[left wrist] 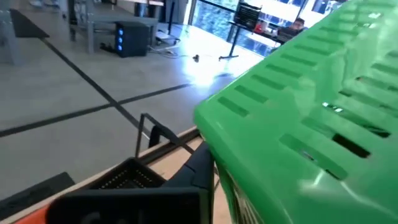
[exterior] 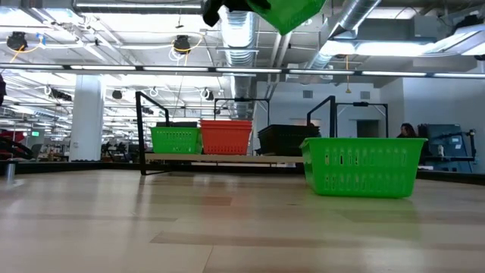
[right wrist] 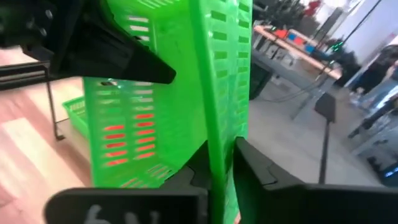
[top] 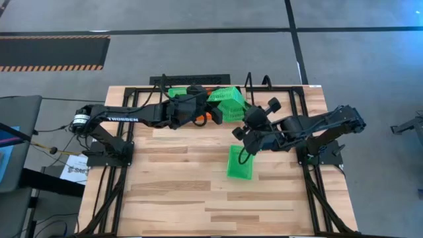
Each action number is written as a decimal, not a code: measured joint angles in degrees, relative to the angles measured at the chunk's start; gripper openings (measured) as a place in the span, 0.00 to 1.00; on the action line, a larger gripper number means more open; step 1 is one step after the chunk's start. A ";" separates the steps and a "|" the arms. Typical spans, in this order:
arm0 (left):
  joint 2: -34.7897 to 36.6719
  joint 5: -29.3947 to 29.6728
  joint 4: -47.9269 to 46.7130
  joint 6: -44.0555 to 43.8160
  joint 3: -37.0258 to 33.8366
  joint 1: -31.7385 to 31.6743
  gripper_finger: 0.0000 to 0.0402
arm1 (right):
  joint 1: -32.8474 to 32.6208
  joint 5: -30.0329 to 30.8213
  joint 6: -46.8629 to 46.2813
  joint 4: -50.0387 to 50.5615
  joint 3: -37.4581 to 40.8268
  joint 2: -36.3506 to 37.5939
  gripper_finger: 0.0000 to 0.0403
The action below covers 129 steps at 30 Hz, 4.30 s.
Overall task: Stack baskets on shelf by color
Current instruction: Stack the right green bin on top of the green bin on the shelf
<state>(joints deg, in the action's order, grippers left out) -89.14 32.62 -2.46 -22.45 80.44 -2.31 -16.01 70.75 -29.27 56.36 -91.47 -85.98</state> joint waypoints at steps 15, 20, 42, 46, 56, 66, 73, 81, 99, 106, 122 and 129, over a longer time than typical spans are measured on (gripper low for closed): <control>7.04 5.27 -26.17 -6.15 0.22 -1.49 0.01 | -14.19 1.12 18.24 0.56 -23.75 0.44 0.61; 13.11 4.96 -47.31 -21.28 -0.15 -3.02 0.00 | -17.87 1.20 18.73 2.79 -29.59 1.21 0.63; 10.21 -34.14 -61.29 -12.95 0.07 -34.13 0.00 | -15.30 -3.26 -4.72 16.20 -24.98 1.31 0.58; 6.12 -37.92 -62.33 -8.96 0.12 -37.38 0.00 | -15.27 -4.65 -10.09 19.27 -24.44 1.13 0.58; -1.77 -38.82 -63.30 -4.25 4.45 -41.36 0.00 | -14.21 -6.40 -12.91 20.59 -24.42 0.37 0.58; -3.80 -35.32 -66.19 -3.10 5.07 -42.95 0.00 | -14.21 -6.63 -12.92 20.59 -24.42 0.37 0.58; -3.80 -34.35 -66.20 -4.16 5.07 -43.21 0.00 | -14.21 -6.61 -12.90 20.59 -24.42 0.37 0.58; -3.80 -34.18 -64.55 -6.39 4.85 -43.00 0.00 | -14.21 -6.57 -12.75 21.08 -24.44 0.37 0.58; -6.47 -34.11 -64.21 -8.24 4.79 -41.36 0.00 | -14.21 -6.48 -12.74 21.71 -24.45 0.37 0.58; -11.78 -36.58 -64.46 -6.35 5.01 -41.11 0.00 | -14.21 -6.63 -12.77 22.21 -24.47 0.37 0.58; -12.11 -35.43 -60.56 -1.88 5.77 -41.62 0.06 | -14.21 -7.11 -12.72 23.39 -24.47 0.35 0.58; -12.11 -35.47 -61.04 -1.63 6.84 -41.62 0.26 | -14.21 -7.70 -12.68 23.41 -24.47 0.35 0.58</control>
<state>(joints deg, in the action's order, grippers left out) -101.25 -2.85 -63.50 -24.08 87.28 -43.92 -30.22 63.05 -41.95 79.77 -115.94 -85.62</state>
